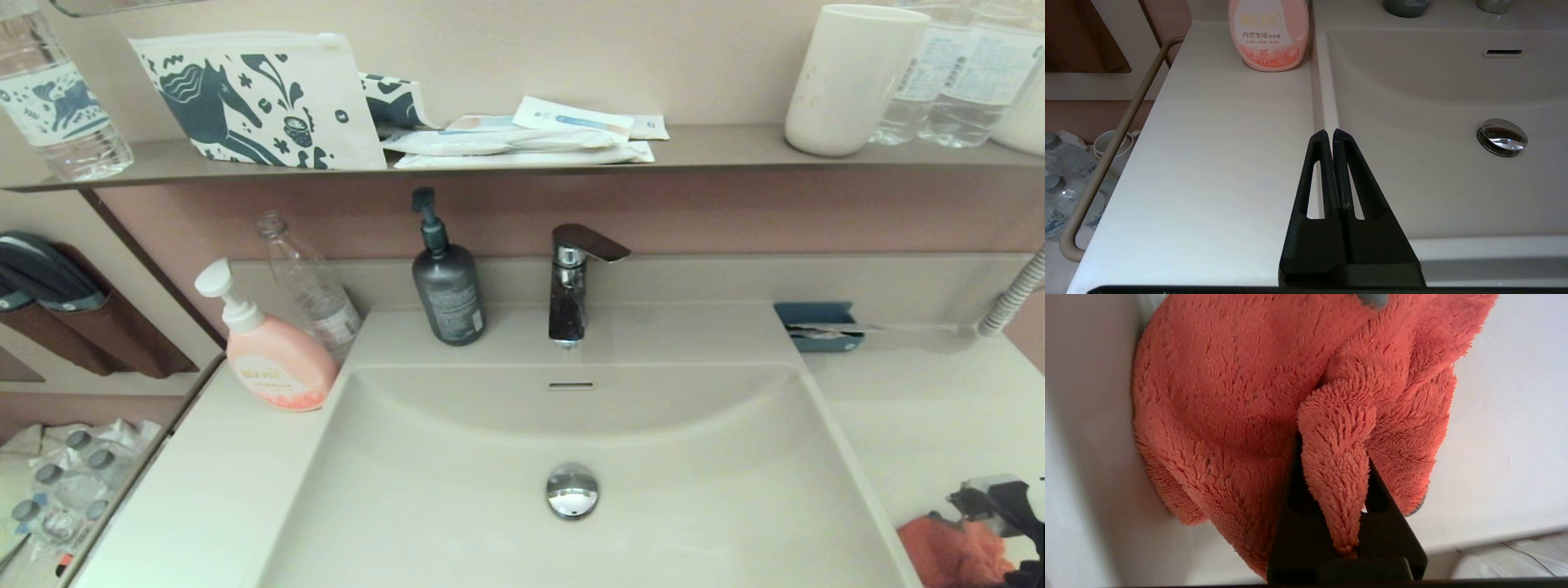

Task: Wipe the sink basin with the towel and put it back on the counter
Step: Wipe the sink

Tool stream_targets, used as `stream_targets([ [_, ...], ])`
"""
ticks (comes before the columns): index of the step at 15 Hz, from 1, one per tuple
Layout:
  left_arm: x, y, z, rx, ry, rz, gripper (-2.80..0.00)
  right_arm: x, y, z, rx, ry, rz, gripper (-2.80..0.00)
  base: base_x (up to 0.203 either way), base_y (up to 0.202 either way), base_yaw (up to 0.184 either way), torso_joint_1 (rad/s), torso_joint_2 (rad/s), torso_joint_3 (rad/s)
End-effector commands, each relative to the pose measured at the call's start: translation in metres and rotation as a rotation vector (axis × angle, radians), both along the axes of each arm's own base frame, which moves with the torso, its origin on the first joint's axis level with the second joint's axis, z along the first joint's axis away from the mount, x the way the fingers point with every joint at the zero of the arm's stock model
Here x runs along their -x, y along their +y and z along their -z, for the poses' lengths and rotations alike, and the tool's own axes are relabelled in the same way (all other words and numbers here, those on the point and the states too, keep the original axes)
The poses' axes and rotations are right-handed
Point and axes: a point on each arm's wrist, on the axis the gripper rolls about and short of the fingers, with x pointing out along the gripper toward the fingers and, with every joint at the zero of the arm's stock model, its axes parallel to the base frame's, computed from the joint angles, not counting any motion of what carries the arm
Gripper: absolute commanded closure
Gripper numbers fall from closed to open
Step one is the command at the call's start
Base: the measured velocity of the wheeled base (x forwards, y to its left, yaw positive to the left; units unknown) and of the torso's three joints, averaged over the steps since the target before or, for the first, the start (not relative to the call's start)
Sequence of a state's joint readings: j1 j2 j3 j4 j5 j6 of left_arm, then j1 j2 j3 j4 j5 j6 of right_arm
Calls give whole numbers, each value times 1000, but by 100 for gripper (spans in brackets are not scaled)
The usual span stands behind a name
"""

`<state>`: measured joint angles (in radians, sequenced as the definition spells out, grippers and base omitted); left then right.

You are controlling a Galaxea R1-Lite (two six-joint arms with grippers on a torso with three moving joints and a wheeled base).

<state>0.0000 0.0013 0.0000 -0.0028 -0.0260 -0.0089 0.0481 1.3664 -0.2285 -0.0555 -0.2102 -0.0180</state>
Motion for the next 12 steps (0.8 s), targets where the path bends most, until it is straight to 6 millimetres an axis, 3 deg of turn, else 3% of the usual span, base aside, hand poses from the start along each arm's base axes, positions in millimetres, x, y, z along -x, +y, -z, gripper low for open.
stream_targets([
  [1, 0, 0, 0, 0, 0, 0, 0, 16, -1, -10, 17, -31, -25, 0, 0, 0, 0, 0, 0, 0],
  [6, 0, 0, 0, 0, 0, 0, 0, 42, -2, -20, 70, -6, -103, 0, 0, 0, 0, 0, 0, 0],
  [12, 0, 0, 0, 0, 0, 0, 0, 36, -3, -22, 82, -7, -91, 0, 0, 0, 0, 0, 0, 0],
])
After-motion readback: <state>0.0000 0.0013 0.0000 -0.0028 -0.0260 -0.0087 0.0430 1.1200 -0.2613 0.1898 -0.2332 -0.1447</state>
